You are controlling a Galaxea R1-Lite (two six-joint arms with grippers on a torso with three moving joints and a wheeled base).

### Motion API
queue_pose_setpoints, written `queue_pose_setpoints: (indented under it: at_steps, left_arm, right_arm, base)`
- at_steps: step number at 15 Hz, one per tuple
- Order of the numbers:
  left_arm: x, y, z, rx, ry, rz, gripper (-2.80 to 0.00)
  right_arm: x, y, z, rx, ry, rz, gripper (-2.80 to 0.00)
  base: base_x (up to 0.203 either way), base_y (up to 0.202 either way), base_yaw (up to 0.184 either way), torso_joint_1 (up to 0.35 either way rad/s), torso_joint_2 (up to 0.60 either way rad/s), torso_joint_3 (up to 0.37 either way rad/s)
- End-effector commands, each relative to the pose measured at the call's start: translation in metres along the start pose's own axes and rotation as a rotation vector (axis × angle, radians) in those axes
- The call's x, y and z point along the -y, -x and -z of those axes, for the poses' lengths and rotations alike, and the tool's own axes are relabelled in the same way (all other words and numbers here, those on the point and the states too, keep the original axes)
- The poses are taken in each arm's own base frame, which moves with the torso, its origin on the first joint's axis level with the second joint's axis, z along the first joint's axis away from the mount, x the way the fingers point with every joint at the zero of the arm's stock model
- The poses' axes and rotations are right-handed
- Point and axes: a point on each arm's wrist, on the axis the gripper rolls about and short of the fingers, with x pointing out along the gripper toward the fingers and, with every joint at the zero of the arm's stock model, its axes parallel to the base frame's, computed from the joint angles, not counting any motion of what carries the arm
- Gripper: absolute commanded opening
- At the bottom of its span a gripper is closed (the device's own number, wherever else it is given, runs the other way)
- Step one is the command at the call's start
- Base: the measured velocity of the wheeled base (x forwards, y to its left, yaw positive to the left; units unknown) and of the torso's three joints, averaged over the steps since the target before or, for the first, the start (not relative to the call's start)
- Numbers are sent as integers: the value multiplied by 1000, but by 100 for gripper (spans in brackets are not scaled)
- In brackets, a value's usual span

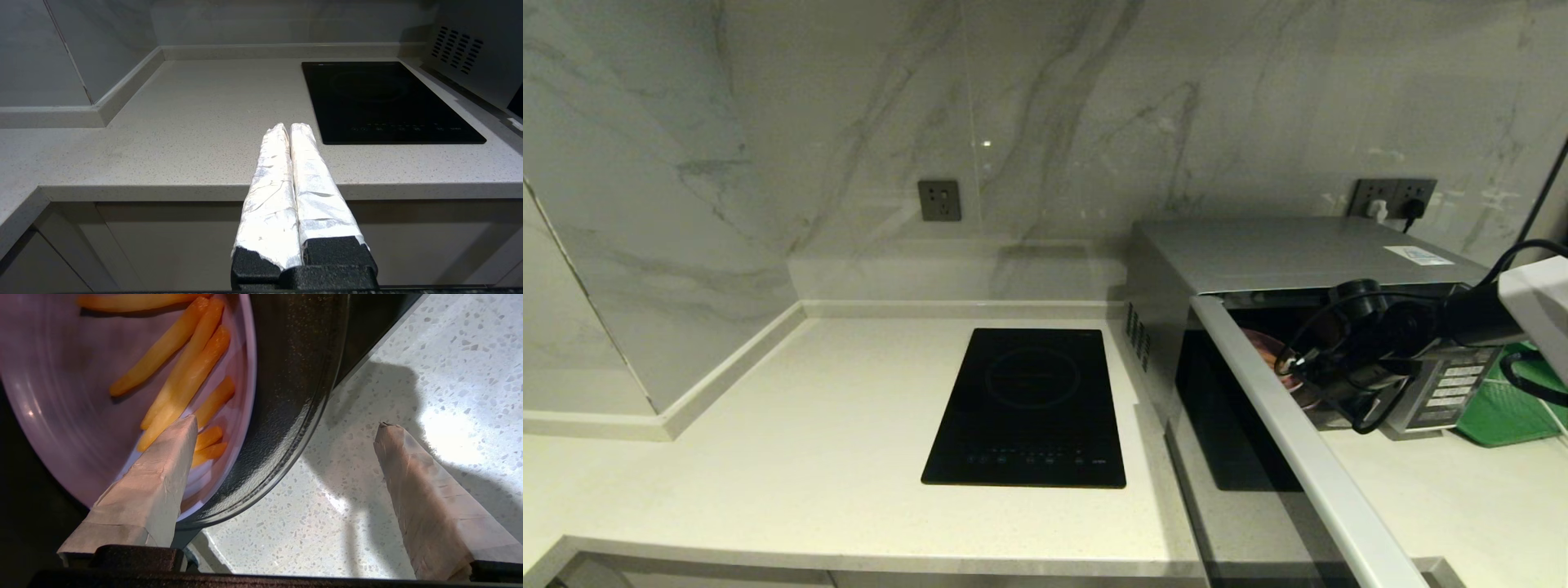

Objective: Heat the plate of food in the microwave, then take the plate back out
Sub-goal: Take the plate out of the microwave

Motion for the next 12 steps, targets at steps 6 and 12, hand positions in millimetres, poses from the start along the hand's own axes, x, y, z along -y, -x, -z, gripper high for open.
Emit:
queue_pose_setpoints:
  at_steps: [6,12]
  left_arm:
    - [0,0,0,0,1,0,-280]
    - [0,0,0,0,0,-1,-280]
  right_arm:
    - [4,-8,4,-13,-6,25,0]
    - [6,-9,6,-14,-7,38,-280]
  base:
    - [0,0,0,0,0,0]
    - [0,0,0,0,0,0]
